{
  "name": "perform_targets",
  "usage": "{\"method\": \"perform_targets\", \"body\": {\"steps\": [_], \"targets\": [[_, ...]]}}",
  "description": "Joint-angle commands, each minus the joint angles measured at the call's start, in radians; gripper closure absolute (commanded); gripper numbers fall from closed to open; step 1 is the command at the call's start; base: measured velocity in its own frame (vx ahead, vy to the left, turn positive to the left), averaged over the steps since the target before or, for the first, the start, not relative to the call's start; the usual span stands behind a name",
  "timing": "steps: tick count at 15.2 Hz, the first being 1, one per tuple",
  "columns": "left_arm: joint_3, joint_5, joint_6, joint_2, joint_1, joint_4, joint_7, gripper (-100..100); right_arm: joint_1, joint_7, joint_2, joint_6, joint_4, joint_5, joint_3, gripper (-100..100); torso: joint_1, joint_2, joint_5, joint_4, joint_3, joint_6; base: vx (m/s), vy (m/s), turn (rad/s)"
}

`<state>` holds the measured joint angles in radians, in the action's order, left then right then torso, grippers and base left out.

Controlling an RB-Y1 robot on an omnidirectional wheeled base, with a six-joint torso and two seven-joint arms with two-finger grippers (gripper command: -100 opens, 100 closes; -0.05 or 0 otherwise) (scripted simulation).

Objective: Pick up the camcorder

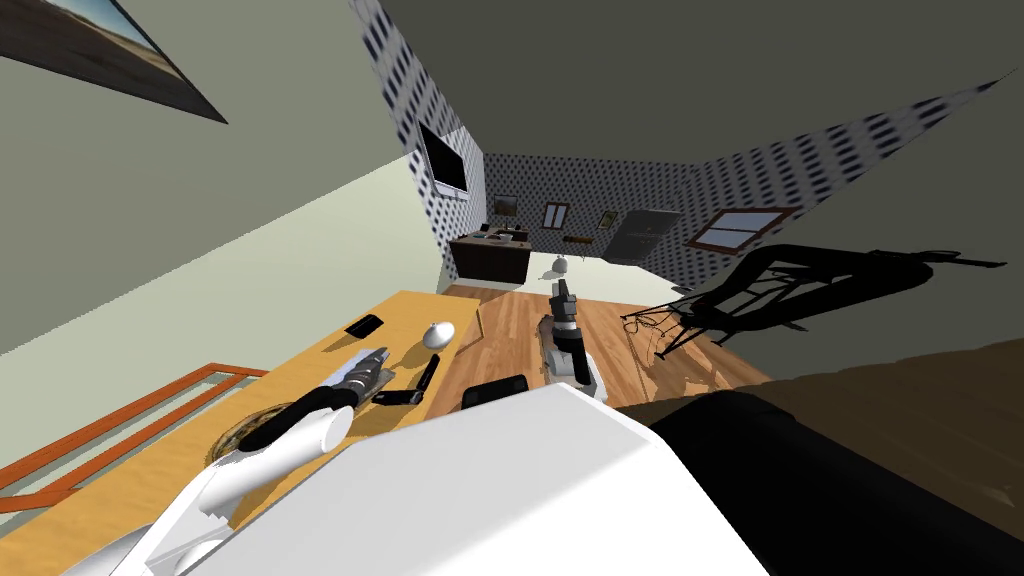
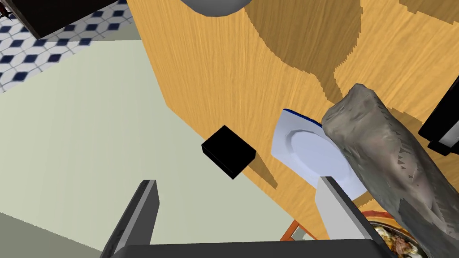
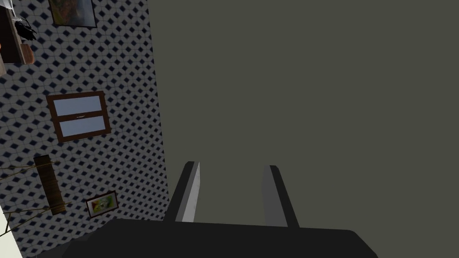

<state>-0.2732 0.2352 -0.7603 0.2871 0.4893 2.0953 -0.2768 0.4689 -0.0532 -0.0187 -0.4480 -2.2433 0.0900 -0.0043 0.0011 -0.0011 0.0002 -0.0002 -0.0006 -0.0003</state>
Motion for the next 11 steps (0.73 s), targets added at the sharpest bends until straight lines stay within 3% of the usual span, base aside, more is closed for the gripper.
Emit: {"method": "perform_targets", "body": {"steps": [1, 3, 7, 10, 11], "targets": [[-0.018, 0.015, -0.05, -0.006, -0.001, -0.017, -0.012, -100, 0.0, 0.0, 0.0, 0.0, 0.0, 0.0, 0.0, 0, 0.0, 0.0, 0.0, 0.0, 0.0, 0.0, 0.005, 0.019, -0.128], [-0.018, 0.015, -0.078, -0.006, -0.001, -0.017, -0.012, -100, 0.0, 0.0, 0.0, 0.0, 0.0, 0.0, 0.0, 0, 0.0, 0.0, 0.0, 0.0, 0.0, 0.001, 0.006, 0.021, -0.136], [-0.05, 0.04, -0.164, -0.023, 0.001, -0.044, -0.034, -100, 0.0, 0.0, 0.0, 0.0, 0.0, 0.0, 0.0, 0, 0.001, 0.0, 0.0, 0.0, 0.0, 0.0, 0.005, 0.026, -0.13], [-0.05, 0.04, -0.204, -0.023, 0.001, -0.044, -0.034, -100, 0.0, 0.0, 0.0, 0.0, 0.0, 0.0, 0.0, 0, 0.0, 0.0, 0.0, 0.0, 0.0, 0.0, 0.002, 0.02, -0.073], [-0.065, 0.052, -0.242, -0.031, 0.002, -0.058, -0.045, -100, 0.0, 0.0, 0.0, 0.0, 0.0, 0.0, 0.0, 0, 0.0, 0.0, 0.0, 0.0, 0.0, 0.0, 0.005, 0.014, -0.109]]}}
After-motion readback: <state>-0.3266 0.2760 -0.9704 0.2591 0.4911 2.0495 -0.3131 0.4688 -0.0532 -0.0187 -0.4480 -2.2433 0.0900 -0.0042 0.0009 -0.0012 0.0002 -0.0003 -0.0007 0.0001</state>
